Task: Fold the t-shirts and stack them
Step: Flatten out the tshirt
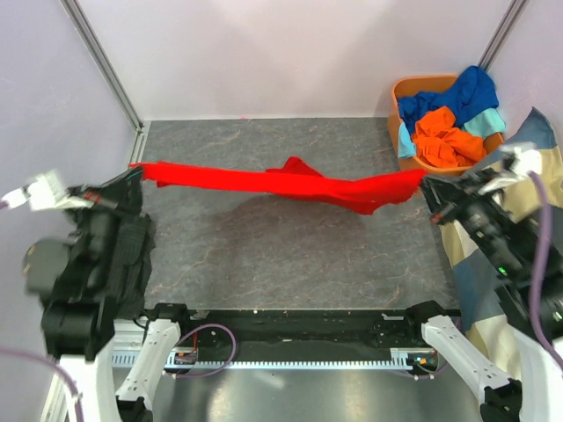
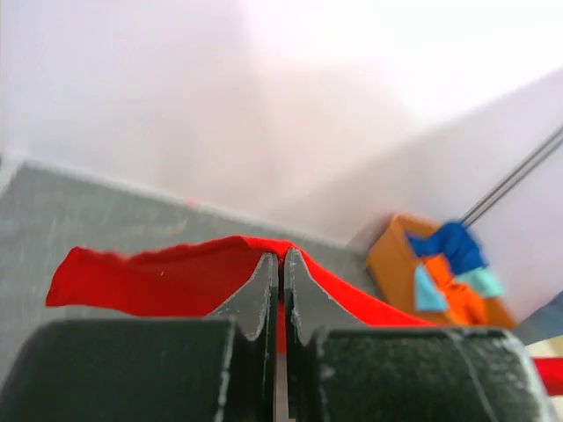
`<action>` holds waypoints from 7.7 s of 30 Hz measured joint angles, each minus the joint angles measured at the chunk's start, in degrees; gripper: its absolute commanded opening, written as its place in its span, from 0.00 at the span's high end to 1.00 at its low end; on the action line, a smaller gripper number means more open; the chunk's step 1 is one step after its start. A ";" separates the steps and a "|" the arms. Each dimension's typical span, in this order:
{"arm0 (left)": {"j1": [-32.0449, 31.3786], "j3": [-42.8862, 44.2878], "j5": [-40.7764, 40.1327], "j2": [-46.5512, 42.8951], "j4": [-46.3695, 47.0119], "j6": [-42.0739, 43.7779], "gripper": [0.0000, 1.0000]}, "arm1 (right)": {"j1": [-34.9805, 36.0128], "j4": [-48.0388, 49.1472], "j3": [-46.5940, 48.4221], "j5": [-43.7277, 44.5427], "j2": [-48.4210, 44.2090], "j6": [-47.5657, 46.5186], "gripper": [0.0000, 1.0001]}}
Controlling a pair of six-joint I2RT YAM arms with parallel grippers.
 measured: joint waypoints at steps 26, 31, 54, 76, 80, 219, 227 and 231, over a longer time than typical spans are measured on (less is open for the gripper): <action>-0.24 -5.64 -1.81 32.85 19.06 -0.22 0.98 | -0.09 25.33 -14.45 11.10 27.96 -1.20 1.00; -0.17 3.23 -0.39 54.55 22.60 -0.22 0.98 | -2.25 27.41 -1.95 11.45 49.77 -2.75 1.00; 1.38 3.89 1.53 19.15 24.92 1.46 0.98 | -5.88 33.11 1.29 3.21 25.51 -2.45 1.00; 1.38 -50.77 -6.34 8.46 18.47 -10.54 0.98 | -0.57 27.56 -46.38 1.11 7.06 6.51 1.00; 1.38 -50.77 -6.86 7.58 16.68 -11.54 0.98 | -0.37 24.02 -46.38 2.27 5.88 6.73 1.00; 0.48 -46.58 -7.74 8.72 22.21 -18.91 0.00 | -7.67 40.63 11.23 9.38 88.39 16.65 0.14; 0.44 -46.71 -7.78 7.54 21.81 -18.73 0.00 | -7.85 43.89 1.99 10.60 82.79 18.53 0.13; 0.44 -46.77 -7.78 7.52 21.79 -18.51 0.00 | -7.85 43.82 2.38 9.38 82.77 17.05 0.08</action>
